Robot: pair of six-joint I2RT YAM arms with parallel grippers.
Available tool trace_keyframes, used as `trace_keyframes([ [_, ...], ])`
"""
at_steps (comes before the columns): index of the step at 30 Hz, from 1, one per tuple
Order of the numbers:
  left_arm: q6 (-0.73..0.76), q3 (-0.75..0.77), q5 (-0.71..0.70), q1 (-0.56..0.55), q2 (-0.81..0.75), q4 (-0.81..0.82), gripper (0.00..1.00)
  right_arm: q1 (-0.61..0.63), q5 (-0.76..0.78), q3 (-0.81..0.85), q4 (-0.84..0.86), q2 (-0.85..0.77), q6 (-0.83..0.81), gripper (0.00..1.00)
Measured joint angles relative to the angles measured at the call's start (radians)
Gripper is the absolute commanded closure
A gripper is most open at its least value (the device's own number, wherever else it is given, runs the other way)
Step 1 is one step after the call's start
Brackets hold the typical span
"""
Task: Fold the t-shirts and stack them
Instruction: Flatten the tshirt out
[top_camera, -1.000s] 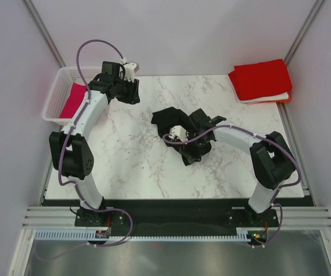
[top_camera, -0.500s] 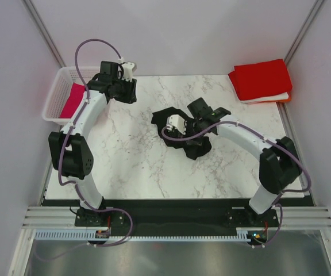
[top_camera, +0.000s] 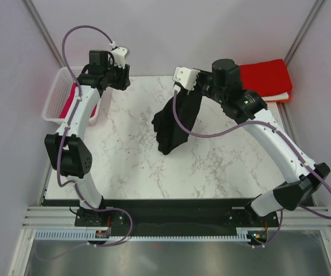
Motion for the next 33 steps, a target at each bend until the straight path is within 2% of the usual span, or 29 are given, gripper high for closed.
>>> trace_keyframes([
  [4, 0.027, -0.012, 0.063, -0.005, -0.008, 0.009, 0.53, -0.045, 0.097, -0.058, 0.064, 0.056, -0.003, 1.0],
  [11, 0.053, -0.127, 0.159, -0.044, -0.031, 0.017, 0.53, -0.22, 0.259, -0.061, 0.08, 0.22, 0.122, 1.0],
  [16, 0.052, -0.16, 0.224, -0.098, -0.006, 0.005, 0.53, -0.235, 0.307, -0.058, 0.068, 0.25, 0.174, 0.99],
  [17, 0.053, -0.16, 0.235, -0.114, 0.006, 0.006, 0.53, -0.23, 0.312, -0.058, 0.068, 0.25, 0.179, 0.93],
  [18, 0.052, -0.16, 0.249, -0.132, 0.021, 0.006, 0.53, -0.227, 0.318, -0.058, 0.068, 0.25, 0.183, 0.71],
  [21, 0.046, -0.168, 0.278, -0.176, 0.066, 0.005, 0.56, -0.217, 0.356, -0.066, 0.068, 0.25, 0.199, 0.33],
  [24, 0.021, -0.189, 0.282, -0.195, 0.09, 0.004, 0.56, -0.217, 0.31, -0.129, 0.085, 0.215, 0.189, 0.34],
  [27, 0.005, -0.24, 0.277, -0.164, 0.075, 0.013, 0.55, -0.204, 0.215, -0.313, 0.092, 0.091, 0.164, 0.35],
  [30, 0.003, -0.314, 0.265, -0.095, 0.031, 0.026, 0.54, -0.14, 0.092, -0.484, 0.077, -0.043, 0.145, 0.37],
  [33, 0.004, -0.357, 0.235, -0.035, -0.024, 0.028, 0.54, -0.048, -0.013, -0.558, 0.066, -0.068, 0.158, 0.38],
])
